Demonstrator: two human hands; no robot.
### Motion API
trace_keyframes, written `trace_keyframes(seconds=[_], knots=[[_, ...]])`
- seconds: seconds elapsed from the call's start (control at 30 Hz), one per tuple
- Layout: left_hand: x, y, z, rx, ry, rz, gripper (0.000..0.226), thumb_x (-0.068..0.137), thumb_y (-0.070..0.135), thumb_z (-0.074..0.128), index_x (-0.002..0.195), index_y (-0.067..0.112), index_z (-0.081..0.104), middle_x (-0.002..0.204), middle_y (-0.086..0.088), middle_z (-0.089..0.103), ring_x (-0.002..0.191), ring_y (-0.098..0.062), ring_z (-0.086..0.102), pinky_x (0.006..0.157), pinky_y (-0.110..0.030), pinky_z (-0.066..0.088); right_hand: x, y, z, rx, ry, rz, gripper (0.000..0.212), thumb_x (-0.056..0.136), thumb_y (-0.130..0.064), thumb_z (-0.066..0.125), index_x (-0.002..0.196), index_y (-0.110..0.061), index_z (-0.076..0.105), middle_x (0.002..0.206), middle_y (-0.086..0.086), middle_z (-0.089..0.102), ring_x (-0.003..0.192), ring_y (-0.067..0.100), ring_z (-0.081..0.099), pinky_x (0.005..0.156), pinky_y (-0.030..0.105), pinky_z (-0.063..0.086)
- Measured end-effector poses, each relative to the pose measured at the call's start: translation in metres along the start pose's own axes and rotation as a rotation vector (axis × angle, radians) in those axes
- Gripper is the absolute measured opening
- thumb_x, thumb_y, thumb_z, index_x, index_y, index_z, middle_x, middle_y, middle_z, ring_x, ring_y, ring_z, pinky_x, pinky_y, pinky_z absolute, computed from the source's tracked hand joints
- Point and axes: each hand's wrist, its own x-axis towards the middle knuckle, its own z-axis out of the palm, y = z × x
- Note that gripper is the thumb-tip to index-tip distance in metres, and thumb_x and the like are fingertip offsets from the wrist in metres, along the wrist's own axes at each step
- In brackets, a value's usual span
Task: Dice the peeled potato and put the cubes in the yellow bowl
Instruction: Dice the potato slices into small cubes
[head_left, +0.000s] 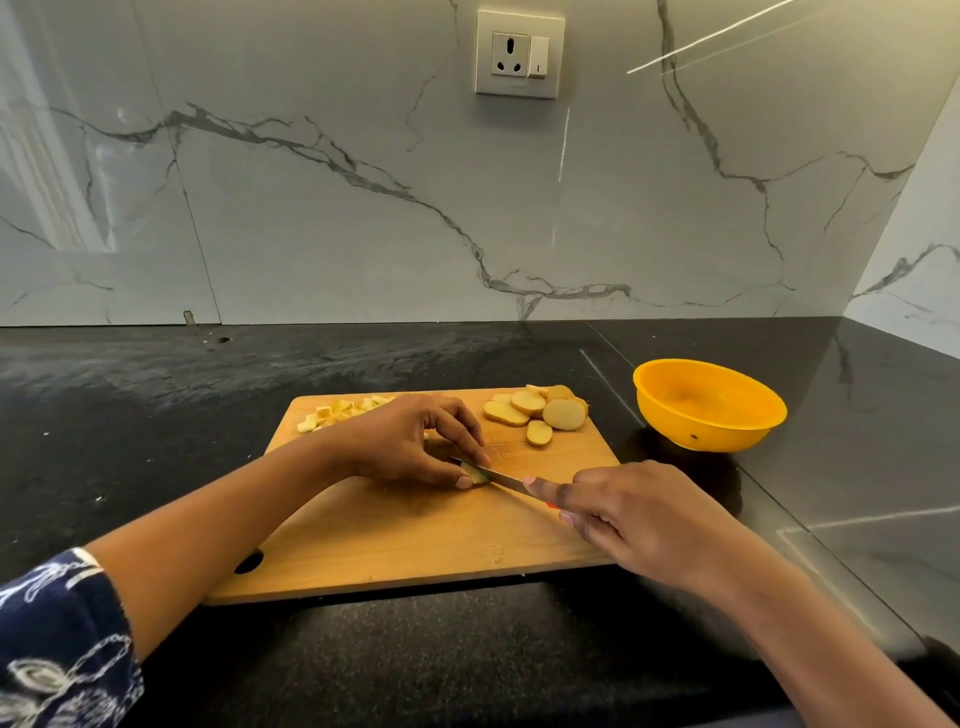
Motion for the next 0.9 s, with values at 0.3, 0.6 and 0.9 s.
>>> trace_keyframes(seconds=[0.3, 0.6, 0.9], knots=[[-0.004, 0.002, 0.006, -0.025, 0.03, 0.006, 0.023, 0.074, 0.039, 0.073, 0.097, 0.035, 0.074, 0.105, 0.019, 0.057, 0.103, 0.0, 0.051, 0.09, -0.026, 0.046, -0.01, -0.009, -0.01, -0.039, -0.02, 0.055, 0.046, 0.102, -0.034, 0.035, 0.146, -0.043, 0.023, 0.093, -0.013, 0.056, 0.08, 0.007, 0.049, 0.068, 0.025, 0.042], [-0.014, 0.003, 0.006, -0.037, 0.097, -0.085, 0.023, 0.073, 0.038, 0.074, 0.095, 0.037, 0.071, 0.096, 0.02, 0.062, 0.096, 0.003, 0.053, 0.086, -0.02, 0.045, -0.054, 0.011, -0.041, -0.03, -0.004, 0.108, 0.035, 0.097, -0.038, 0.047, 0.128, -0.053, 0.051, 0.073, -0.041, 0.049, 0.071, -0.016, 0.045, 0.056, 0.014, 0.034], [-0.024, 0.003, 0.01, -0.034, 0.297, -0.178, 0.021, 0.071, 0.033, 0.077, 0.092, 0.032, 0.072, 0.089, 0.013, 0.068, 0.086, -0.007, 0.06, 0.076, -0.023, 0.052, 0.012, 0.002, -0.026, 0.055, 0.121, 0.338, 0.037, 0.098, -0.035, 0.048, 0.135, -0.042, 0.049, 0.086, -0.02, 0.064, 0.056, -0.001, 0.041, 0.046, 0.016, 0.027]])
